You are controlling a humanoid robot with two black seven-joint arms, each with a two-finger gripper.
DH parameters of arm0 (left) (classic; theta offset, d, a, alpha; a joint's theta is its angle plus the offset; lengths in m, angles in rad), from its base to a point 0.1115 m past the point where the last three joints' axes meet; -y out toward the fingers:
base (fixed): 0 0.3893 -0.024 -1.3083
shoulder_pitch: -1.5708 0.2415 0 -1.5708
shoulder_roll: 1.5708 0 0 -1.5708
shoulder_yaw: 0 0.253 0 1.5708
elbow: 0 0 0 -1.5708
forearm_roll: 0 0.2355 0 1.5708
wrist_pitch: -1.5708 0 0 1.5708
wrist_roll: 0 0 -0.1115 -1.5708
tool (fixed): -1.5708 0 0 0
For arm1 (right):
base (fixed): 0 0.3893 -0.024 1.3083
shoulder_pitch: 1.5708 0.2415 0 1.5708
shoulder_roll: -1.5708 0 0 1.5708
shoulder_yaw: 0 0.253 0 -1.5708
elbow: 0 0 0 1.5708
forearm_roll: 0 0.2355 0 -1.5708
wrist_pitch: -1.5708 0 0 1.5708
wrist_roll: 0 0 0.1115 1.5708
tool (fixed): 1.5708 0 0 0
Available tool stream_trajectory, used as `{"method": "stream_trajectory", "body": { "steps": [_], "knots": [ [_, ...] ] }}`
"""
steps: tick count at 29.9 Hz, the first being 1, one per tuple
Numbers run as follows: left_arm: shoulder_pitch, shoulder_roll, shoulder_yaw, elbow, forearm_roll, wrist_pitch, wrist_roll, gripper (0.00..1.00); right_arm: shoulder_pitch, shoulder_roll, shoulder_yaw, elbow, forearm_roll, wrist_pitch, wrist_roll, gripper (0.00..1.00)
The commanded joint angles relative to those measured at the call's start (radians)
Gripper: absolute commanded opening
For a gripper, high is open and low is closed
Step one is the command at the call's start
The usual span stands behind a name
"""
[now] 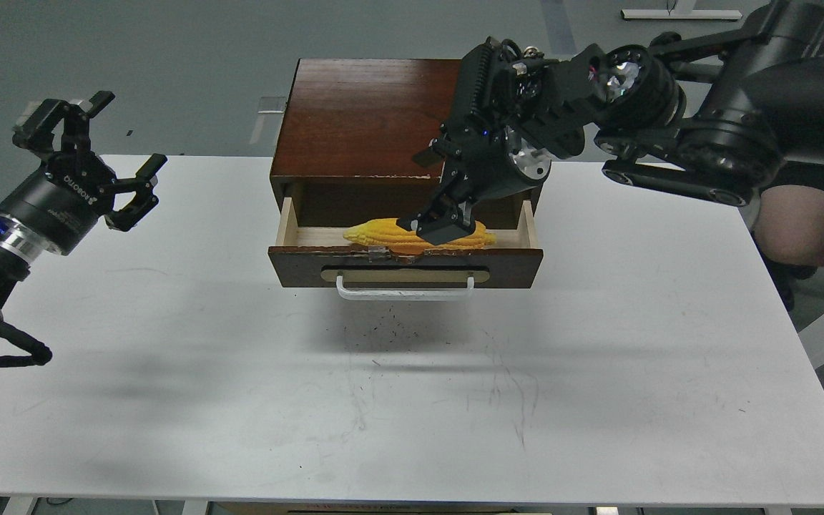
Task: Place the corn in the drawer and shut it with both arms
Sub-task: 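Open the right gripper and withdraw it up from the drawer, then bring the left gripper down to the front of the drawer handle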
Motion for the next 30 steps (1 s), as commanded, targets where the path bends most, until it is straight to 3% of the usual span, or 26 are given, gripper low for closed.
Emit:
{"method": "stream_trajectory", "body": {
  "steps": [1, 7, 11, 16, 21, 24, 30],
  "knots": [
    [-0.017, 0.0, 0.005, 0.0, 0.0, 0.0, 0.0, 1.0, 0.024, -0.064, 0.04, 0.013, 0.16, 0.008, 0.0, 0.97],
    [-0.023, 0.0, 0.002, 0.0, 0.0, 0.0, -0.002, 1.0, -0.014, -0.212, 0.109, 0.024, 0.523, 0.012, 0.0, 0.98],
    [-0.026, -0.002, 0.0, 0.0, 0.002, 0.0, -0.003, 1.0, -0.153, -0.324, 0.235, 0.024, 0.738, 0.012, 0.0, 0.98],
    [-0.057, 0.0, 0.005, 0.002, 0.032, 0.0, -0.003, 1.0, -0.447, -0.456, 0.54, 0.021, 0.89, 0.012, 0.0, 0.98],
    [-0.076, 0.015, 0.0, -0.001, 0.098, 0.0, -0.003, 1.0, -0.718, -0.508, 0.776, 0.023, 0.999, 0.008, 0.0, 0.98],
    [-0.104, 0.043, 0.0, -0.041, 0.185, 0.0, -0.003, 1.0, -0.833, -0.53, 0.856, 0.02, 1.108, 0.008, 0.0, 0.99],
    [-0.159, 0.077, -0.001, -0.23, 0.402, 0.0, -0.003, 1.0, -0.965, -0.532, 0.878, -0.028, 1.294, 0.011, 0.0, 0.99]
  ]
}}
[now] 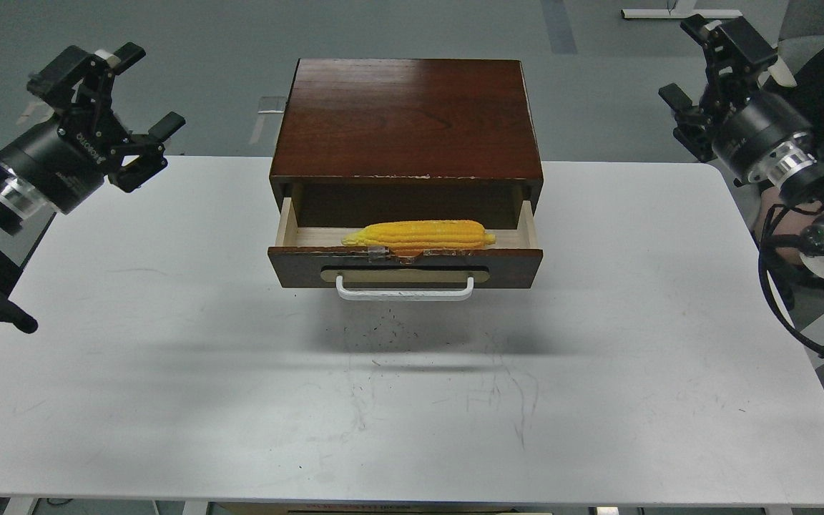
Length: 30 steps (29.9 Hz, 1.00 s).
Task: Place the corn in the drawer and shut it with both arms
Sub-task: 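Bring the left gripper down to the front of the drawer handle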
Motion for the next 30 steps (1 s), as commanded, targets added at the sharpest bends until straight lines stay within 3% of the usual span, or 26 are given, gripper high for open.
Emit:
{"method": "stream_trajectory", "body": {
  "steps": [1, 10, 14, 20, 23, 24, 30],
  "knots": [
    [-0.037, 0.004, -0.003, -0.111, 0.122, 0.0, 0.0, 1.0, -0.058, 0.002, 0.005, -0.029, 0.047, 0.002, 0.0, 0.99],
    [-0.107, -0.106, 0.002, -0.365, 0.477, 0.0, 0.0, 0.95, -0.154, 0.054, 0.004, -0.165, 0.05, 0.033, 0.0, 1.0],
    [-0.1, -0.164, 0.01, -0.397, 0.618, 0.0, 0.0, 0.85, -0.162, 0.057, 0.004, -0.168, 0.05, 0.038, 0.0, 1.0],
    [-0.061, -0.256, 0.059, -0.412, 0.782, 0.0, 0.0, 0.49, -0.164, 0.057, 0.004, -0.17, 0.05, 0.038, 0.0, 1.0],
    [-0.027, -0.276, 0.103, -0.409, 0.833, 0.0, 0.0, 0.17, -0.165, 0.057, 0.004, -0.168, 0.05, 0.038, 0.0, 1.0],
    [-0.009, -0.278, 0.124, -0.409, 0.857, 0.0, 0.0, 0.0, -0.167, 0.057, 0.004, -0.168, 0.05, 0.038, 0.0, 1.0],
    [0.065, -0.28, 0.163, -0.403, 0.896, 0.024, 0.019, 0.0, -0.173, 0.057, 0.002, -0.168, 0.05, 0.038, 0.0, 1.0]
  ]
}}
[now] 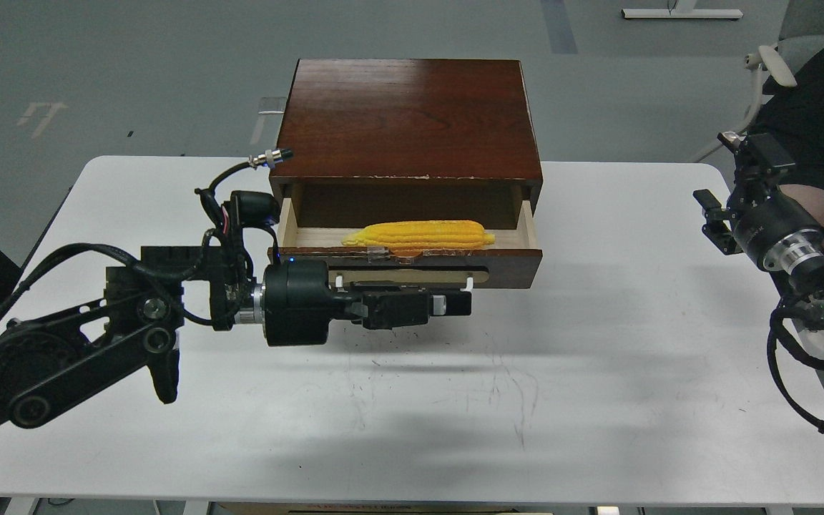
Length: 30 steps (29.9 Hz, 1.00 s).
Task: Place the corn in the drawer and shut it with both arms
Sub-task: 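Bring the left gripper down to the front of the drawer handle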
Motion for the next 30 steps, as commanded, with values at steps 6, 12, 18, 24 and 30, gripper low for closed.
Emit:
{"method": "stream_trajectory", "body": {
  "steps": [6, 12, 18, 24, 30],
  "knots": [
    [0.082, -0.002, 0.009, 0.062, -0.006, 0.048, 0.095, 0.0, -0.007, 0.0, -0.001, 0.0, 0.0, 0.0, 0.0, 1.0],
    [0.102, -0.039, 0.009, 0.156, -0.006, 0.079, 0.125, 0.0, -0.008, 0.001, -0.001, 0.0, 0.0, 0.0, 0.0, 1.0],
    [0.105, -0.043, 0.002, 0.19, -0.009, 0.079, 0.123, 0.0, -0.008, 0.001, -0.001, 0.0, 0.0, 0.001, 0.0, 1.0],
    [0.103, -0.034, 0.005, 0.188, -0.064, 0.069, 0.12, 0.0, -0.01, 0.0, -0.001, 0.0, 0.0, 0.001, 0.0, 1.0],
    [0.103, -0.039, 0.004, 0.188, -0.066, 0.067, 0.12, 0.0, -0.008, 0.0, -0.001, 0.0, 0.0, 0.001, 0.0, 1.0]
  ]
}}
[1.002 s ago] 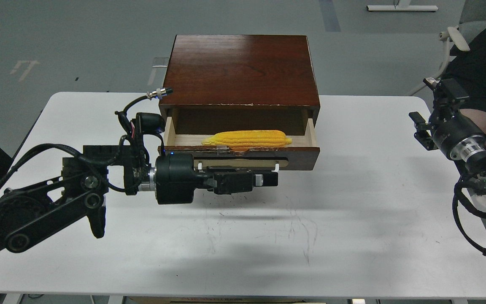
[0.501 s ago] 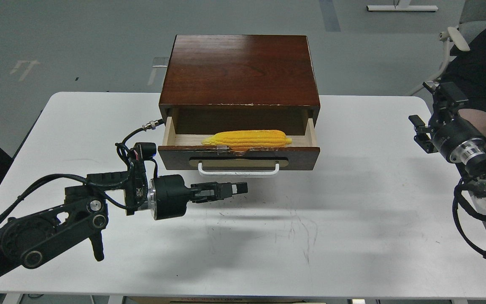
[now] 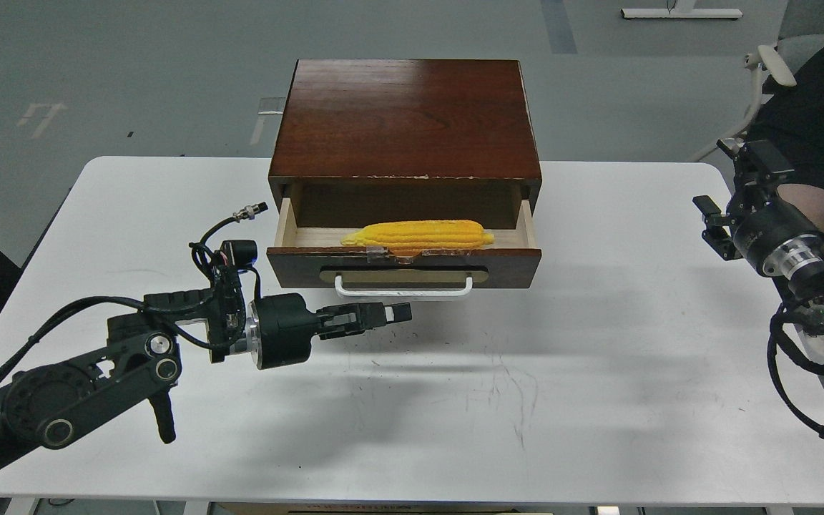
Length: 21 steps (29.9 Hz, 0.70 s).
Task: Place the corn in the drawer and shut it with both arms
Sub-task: 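Bring the left gripper down to the front of the drawer handle, then push the drawer front with the left gripper into the box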
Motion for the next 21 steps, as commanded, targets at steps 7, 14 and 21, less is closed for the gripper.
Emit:
{"method": "stream_trajectory", "body": {
  "steps": [7, 14, 21],
  "knots": [
    [-0.001, 0.0, -0.01, 0.001, -0.015, 0.001, -0.003, 0.0, -0.006, 0.0, -0.001, 0.0, 0.0, 0.0, 0.0, 1.0],
    [-0.004, 0.008, -0.018, 0.012, -0.026, 0.001, -0.005, 0.0, -0.009, 0.0, -0.001, 0.0, 0.0, 0.0, 0.0, 1.0],
    [-0.004, 0.011, -0.016, 0.023, -0.027, -0.004, -0.008, 0.0, -0.009, 0.0, -0.001, 0.0, 0.0, 0.0, 0.0, 1.0]
  ]
}}
